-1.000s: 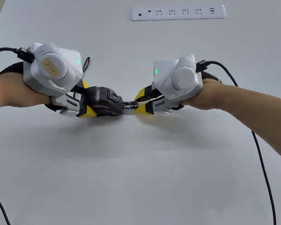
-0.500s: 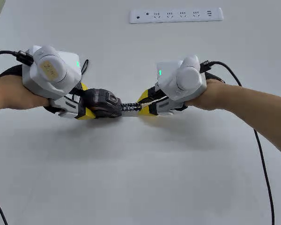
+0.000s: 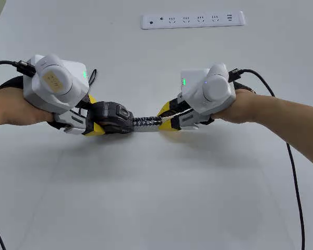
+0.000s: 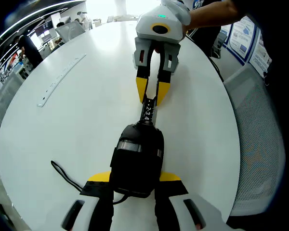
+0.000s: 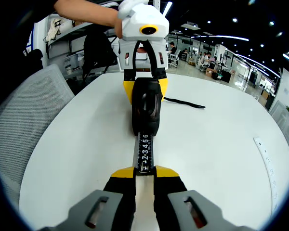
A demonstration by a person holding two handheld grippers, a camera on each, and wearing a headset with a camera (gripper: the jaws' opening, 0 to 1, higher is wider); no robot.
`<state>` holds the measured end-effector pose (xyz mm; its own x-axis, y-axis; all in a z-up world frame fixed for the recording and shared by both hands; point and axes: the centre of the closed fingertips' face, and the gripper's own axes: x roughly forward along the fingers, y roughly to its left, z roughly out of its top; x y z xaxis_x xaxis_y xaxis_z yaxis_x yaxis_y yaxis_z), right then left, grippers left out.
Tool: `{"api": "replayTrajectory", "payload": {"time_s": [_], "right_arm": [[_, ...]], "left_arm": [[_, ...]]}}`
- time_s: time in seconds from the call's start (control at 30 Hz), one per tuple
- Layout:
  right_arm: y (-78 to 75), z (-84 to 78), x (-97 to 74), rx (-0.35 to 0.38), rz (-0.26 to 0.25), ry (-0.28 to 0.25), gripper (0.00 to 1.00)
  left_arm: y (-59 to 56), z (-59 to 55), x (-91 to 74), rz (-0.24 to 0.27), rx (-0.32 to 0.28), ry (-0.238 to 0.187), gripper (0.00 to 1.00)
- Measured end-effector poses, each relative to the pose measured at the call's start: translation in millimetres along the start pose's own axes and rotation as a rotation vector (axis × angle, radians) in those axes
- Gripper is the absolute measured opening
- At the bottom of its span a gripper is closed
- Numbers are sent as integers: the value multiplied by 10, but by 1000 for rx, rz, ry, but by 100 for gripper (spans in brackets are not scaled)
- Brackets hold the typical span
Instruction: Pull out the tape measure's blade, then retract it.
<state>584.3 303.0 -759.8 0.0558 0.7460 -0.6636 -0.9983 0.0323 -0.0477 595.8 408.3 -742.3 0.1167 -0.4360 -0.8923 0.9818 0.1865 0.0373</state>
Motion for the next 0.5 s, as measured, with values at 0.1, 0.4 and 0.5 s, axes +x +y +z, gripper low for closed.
{"api": "replayTrajectory", "payload": {"time_s": [0.1, 0.4, 0.5], "right_arm": [[6, -23, -28, 3, -4, -3, 11], [11, -93, -82, 9, -5, 1, 11], [12, -119, -105, 11, -4, 5, 11]], "left_arm": [[-2, 2, 0, 1, -1, -1, 30], [-6, 14, 3, 7, -5, -4, 30], [-4, 13, 5, 8, -7, -4, 30]]}}
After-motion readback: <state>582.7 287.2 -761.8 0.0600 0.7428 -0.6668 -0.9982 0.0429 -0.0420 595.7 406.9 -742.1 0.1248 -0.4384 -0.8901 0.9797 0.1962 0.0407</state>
